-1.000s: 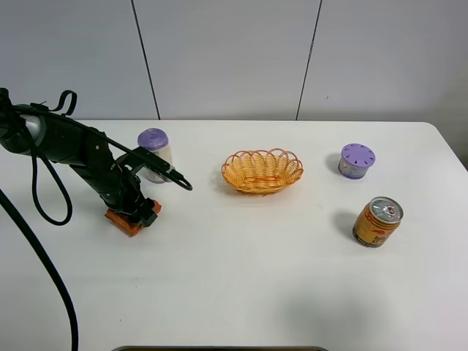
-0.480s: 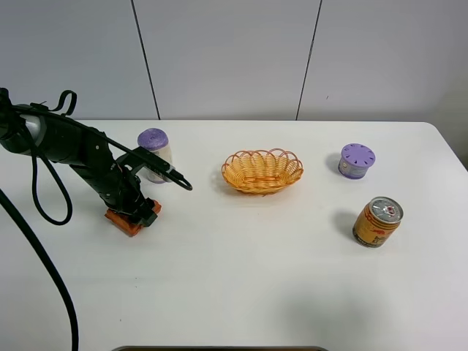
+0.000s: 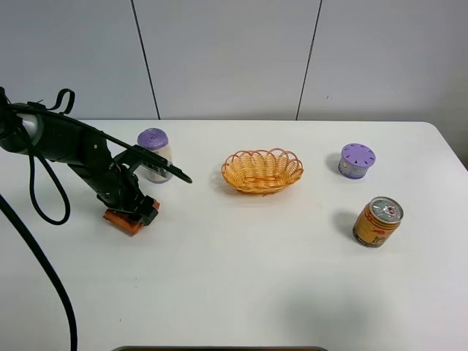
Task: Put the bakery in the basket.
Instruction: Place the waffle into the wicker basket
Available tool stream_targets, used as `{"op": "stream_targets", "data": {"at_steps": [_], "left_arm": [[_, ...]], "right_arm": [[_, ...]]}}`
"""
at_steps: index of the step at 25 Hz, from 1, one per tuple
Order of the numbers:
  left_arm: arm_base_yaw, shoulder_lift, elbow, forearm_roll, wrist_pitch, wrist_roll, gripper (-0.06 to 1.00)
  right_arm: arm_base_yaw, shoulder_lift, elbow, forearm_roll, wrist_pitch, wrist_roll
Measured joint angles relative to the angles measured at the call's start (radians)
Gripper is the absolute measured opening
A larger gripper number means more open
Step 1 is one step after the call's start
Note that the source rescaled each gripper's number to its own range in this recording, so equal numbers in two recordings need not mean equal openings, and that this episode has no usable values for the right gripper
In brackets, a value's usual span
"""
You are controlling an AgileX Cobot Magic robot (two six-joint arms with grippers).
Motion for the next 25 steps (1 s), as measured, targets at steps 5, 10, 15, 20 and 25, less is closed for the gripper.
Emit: {"op": "stream_targets", "data": {"at_steps": [5,10,15,20,25], "left_arm": [[0.0,-0.101,0.0,-0.001,0.017,-0.023,0.08],[0.0,-0.215,0.001,-0.001,0.067,-0.061,0.08],[-0.042,-0.358,0.001,0.002,0.09,-0.125,0.08],[-0.1,-0.458,0.001,0.002,0.053,-0.205,0.08],[-0.145,-0.467,0.001,0.002,-0.055,-0.243,0.08]], "right_arm": [[0.0,0.0,0.0,0.0,0.0,0.0],[0.0,0.0,0.0,0.0,0.0,0.0],[0.0,0.0,0.0,0.0,0.0,0.0],[0.0,0.0,0.0,0.0,0.0,0.0],[0.0,0.0,0.0,0.0,0.0,0.0]]}}
